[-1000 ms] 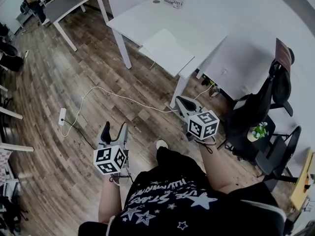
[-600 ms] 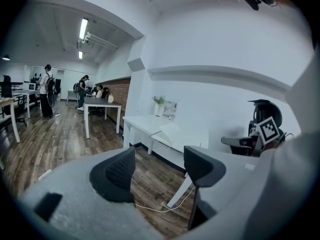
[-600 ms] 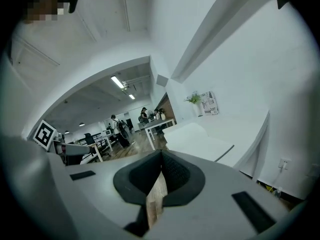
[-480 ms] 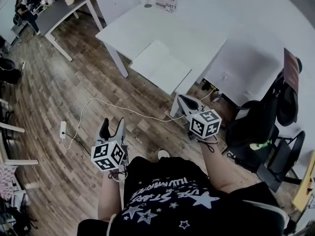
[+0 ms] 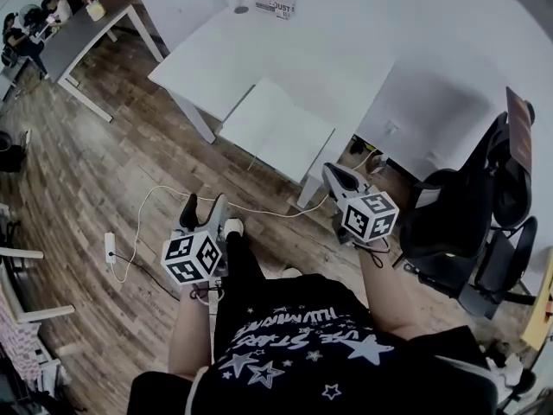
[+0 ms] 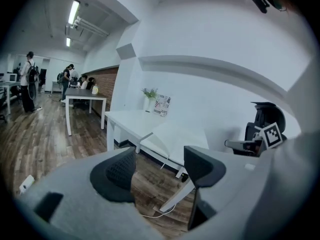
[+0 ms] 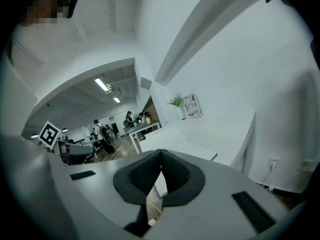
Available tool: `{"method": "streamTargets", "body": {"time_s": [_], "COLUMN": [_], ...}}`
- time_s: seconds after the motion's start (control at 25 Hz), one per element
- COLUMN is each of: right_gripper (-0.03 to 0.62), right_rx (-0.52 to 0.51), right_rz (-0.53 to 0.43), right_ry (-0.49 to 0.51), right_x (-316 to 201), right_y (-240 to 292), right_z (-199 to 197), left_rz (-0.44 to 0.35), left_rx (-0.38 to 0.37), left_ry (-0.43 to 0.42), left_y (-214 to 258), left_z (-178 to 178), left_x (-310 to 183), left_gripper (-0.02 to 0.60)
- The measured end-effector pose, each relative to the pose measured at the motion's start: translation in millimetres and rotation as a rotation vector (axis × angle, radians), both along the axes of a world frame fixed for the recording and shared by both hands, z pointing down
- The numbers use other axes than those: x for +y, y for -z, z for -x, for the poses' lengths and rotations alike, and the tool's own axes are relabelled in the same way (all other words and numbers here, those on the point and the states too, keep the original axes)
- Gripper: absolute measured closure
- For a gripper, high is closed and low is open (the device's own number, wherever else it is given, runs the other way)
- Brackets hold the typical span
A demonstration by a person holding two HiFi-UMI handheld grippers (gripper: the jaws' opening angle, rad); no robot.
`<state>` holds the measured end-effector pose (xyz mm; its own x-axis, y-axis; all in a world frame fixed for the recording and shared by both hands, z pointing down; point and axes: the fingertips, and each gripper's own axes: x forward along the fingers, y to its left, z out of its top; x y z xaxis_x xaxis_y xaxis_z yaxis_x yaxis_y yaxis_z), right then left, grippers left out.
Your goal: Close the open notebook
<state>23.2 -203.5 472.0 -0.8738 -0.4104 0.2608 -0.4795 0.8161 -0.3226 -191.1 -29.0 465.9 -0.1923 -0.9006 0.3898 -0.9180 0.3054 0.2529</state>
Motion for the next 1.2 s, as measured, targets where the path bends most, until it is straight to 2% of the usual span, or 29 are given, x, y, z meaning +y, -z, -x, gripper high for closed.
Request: {"method": "streamTargets", "body": {"time_s": [0.24, 0.6, 0.92, 1.2], "right_gripper": [0.591, 0.591, 0.591, 0.591], "right_rx": [0.04, 0.114, 0.167, 0.192], "right_rz": [0.003, 0.024, 0.054, 0.074], "right_ry": [-0.12, -0.346, -0.501, -0.585], "right_x": [-31.4, -74.5, -86.8, -88.4], "right_y": [-5.3, -1.5, -5.4, -11.5], "right_z": [21.7, 47.1, 62.6, 71.7], "left_rz": [-0.005, 0.087, 0.195, 0.312], "left_rx": [0.064, 0.2, 0.265, 0.31], "left_ry": [-0.129, -0.322, -0.496, -0.602], "left_y": [-9.1, -50.1, -92.0, -130.1], "left_z": [42.5, 99.7, 115.1, 116.3], "left_x": [-64.6, -154.1, -200.9, -211.6], "left_gripper": [0.268, 0.268, 0.268, 0.268]}}
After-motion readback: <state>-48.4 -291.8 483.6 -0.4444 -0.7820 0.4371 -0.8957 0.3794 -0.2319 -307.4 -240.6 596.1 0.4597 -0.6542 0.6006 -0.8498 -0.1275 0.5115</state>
